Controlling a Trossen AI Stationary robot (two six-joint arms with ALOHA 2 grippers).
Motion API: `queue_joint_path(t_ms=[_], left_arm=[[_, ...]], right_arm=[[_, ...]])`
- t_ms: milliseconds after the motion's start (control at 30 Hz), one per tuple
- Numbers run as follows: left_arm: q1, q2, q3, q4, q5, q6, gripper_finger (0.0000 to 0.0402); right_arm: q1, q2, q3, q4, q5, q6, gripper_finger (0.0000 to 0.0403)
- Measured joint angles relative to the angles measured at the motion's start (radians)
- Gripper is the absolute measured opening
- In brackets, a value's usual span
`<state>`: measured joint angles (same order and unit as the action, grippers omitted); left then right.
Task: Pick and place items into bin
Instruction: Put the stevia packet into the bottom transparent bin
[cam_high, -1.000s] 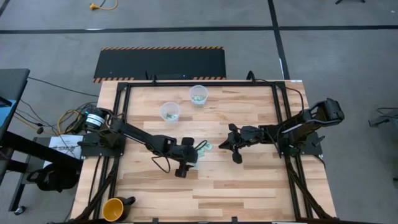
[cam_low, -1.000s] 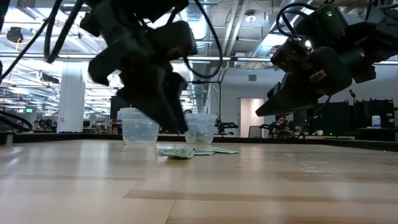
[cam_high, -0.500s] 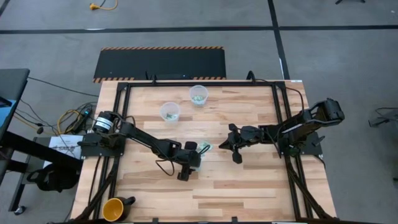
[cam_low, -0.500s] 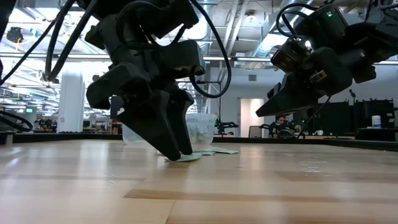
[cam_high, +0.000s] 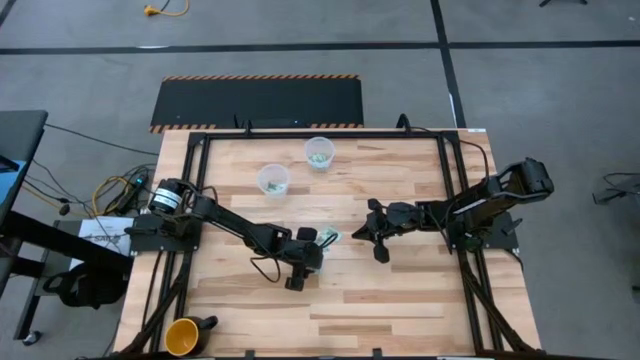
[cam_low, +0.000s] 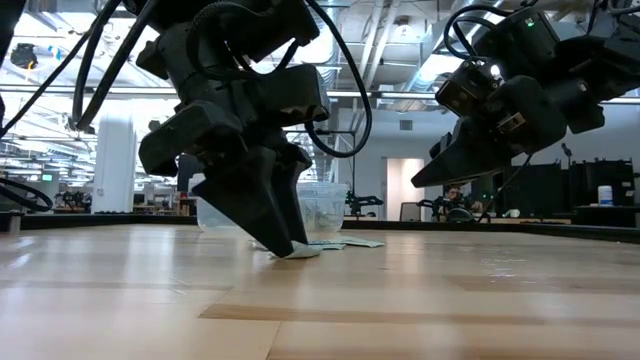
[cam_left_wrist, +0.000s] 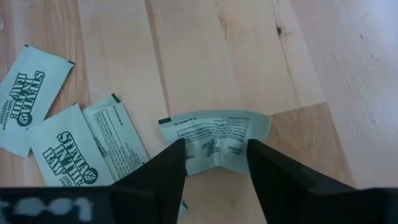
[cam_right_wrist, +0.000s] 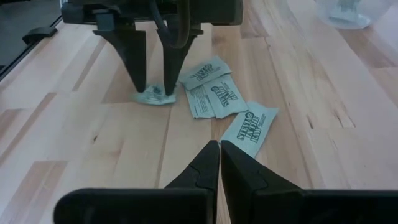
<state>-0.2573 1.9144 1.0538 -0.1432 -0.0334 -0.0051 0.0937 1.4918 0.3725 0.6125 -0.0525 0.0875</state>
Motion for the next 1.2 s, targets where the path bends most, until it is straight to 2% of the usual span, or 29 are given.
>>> queue_joint_path(t_ms=[467, 633, 800, 967, 1200], left_arm=[[-0.001, -0.016, -0.003, -0.02, 0.0, 0.0, 0.0116], [-0.006, -0.098, -0.005, -0.079, -0.012, 0.001, 0.0105], [-0.011, -0.209, -0.005, -0.167, -0.095, 0.007, 0.0096], [-0.011, -0.285, -0.004, -0.171, -0.109, 0.014, 0.0092], [-0.029, -0.233, -0.003, -0.132, -0.057, 0.047, 0.0097]], right_arm=[[0.0, 0.0, 0.0, 0.0, 0.0, 0.0, 0.001], [0.0, 0.0, 0.0, 0.001, 0.0, 0.0, 0.001], [0.0, 0.0, 0.0, 0.001, 0.0, 0.0, 0.001], [0.0, 0.0, 0.0, 0.003, 0.0, 0.0, 0.001], [0.0, 0.0, 0.0, 0.01, 0.0, 0.001, 0.001]])
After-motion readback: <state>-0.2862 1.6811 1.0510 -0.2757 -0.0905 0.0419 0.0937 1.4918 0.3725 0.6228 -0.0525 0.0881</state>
